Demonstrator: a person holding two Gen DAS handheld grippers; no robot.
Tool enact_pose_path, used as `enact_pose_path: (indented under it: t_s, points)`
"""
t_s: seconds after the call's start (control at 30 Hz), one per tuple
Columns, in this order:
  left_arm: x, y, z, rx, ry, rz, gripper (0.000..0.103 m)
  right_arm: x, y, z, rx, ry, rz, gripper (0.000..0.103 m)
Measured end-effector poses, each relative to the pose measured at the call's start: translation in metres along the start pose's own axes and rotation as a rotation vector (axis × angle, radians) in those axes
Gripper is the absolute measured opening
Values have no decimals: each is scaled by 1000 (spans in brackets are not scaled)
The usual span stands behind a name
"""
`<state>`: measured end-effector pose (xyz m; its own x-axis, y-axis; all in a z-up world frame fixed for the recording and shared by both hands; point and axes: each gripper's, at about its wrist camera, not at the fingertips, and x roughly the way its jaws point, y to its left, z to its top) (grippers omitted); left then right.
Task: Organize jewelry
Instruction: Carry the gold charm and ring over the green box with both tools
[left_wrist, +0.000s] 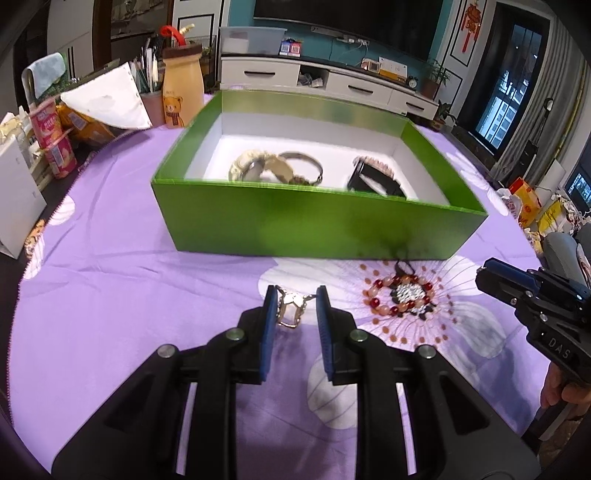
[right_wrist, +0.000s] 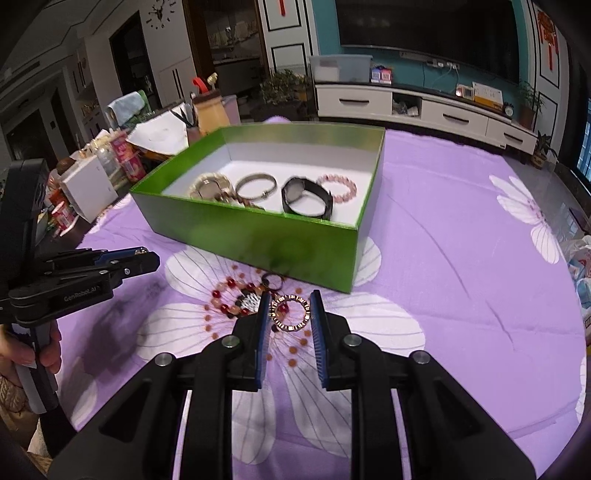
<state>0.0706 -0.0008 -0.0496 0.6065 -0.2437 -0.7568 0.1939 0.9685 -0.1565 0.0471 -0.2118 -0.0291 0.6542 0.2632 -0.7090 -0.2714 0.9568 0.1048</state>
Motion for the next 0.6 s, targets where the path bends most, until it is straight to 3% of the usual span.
enact_pose_path:
  t_s: [0.6]
  points:
    - [-49, -19, 45, 56, -130, 36, 21, -39, 12, 43, -52, -134, 8, 21]
